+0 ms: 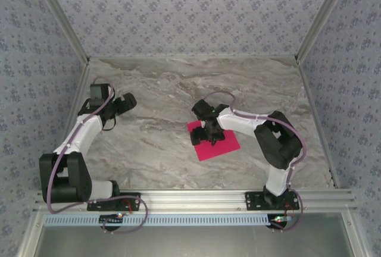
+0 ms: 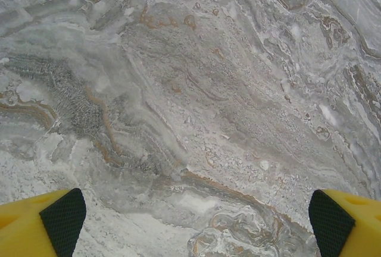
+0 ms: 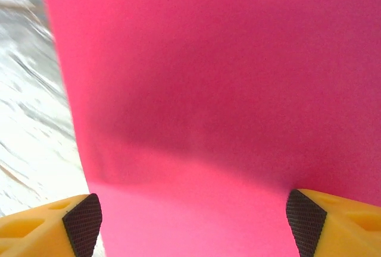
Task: Fold a paper plane with a square sheet of paper (pick it up from the middle)
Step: Move the square sheet of paper to the center of the table, then first fold in half a square sheet of paper at the center of the table.
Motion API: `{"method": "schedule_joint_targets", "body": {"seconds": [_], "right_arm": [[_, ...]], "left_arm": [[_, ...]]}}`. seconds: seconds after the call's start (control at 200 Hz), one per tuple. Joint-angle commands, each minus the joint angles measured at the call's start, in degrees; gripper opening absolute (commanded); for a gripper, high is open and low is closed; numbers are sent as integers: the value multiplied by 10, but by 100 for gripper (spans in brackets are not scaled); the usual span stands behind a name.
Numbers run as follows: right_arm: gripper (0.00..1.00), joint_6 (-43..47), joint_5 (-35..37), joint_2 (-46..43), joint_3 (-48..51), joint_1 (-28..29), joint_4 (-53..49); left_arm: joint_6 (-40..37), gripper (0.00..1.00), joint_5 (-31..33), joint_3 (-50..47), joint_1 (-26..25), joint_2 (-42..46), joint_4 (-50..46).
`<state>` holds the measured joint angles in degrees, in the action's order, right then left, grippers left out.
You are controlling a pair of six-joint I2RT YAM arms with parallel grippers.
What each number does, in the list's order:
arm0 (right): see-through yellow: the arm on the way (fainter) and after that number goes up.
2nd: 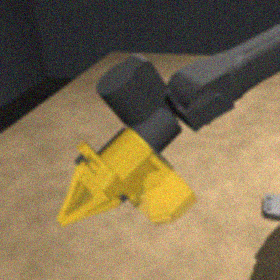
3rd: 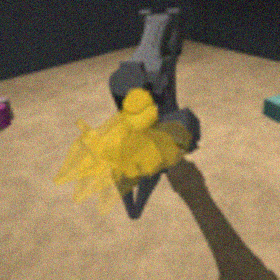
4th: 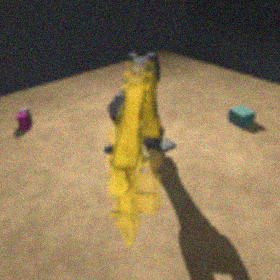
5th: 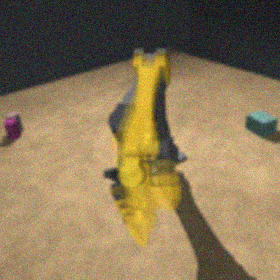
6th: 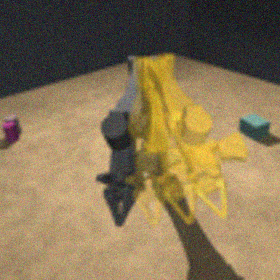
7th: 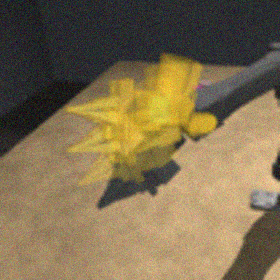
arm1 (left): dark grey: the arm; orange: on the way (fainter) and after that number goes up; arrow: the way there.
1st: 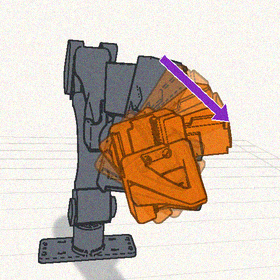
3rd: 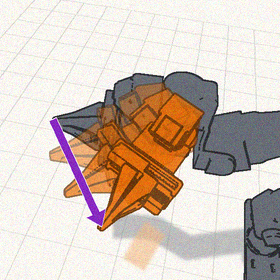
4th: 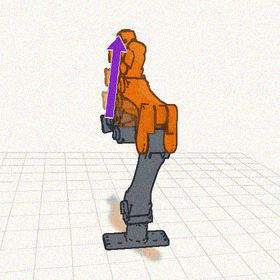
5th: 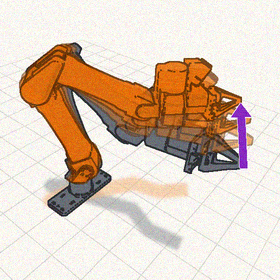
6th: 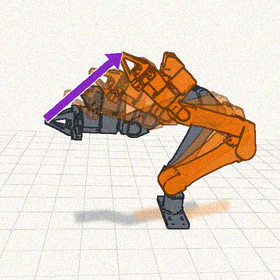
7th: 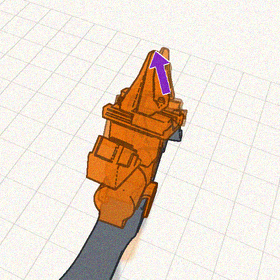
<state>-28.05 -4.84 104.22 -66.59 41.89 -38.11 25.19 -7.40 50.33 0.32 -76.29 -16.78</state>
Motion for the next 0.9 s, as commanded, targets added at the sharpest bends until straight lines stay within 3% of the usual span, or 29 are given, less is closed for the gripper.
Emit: {"method": "schedule_joint_targets", "body": {"seconds": [0.0,0.155,0.4,0.894], "right_arm": [[87,-25,-1,-17,-59,-33,-105],[100,-27,38,16,-103,-65,-128],[100,37,53,73,-129,-50,-144],[95,49,64,148,-97,-43,-122]], "left_arm": [[7,99,-10,10,-3,-4,-4],[11,99,-12,6,-3,0,-4],[16,99,-34,4,-7,-5,0],[26,99,-41,-1,-13,-10,-4]]}}
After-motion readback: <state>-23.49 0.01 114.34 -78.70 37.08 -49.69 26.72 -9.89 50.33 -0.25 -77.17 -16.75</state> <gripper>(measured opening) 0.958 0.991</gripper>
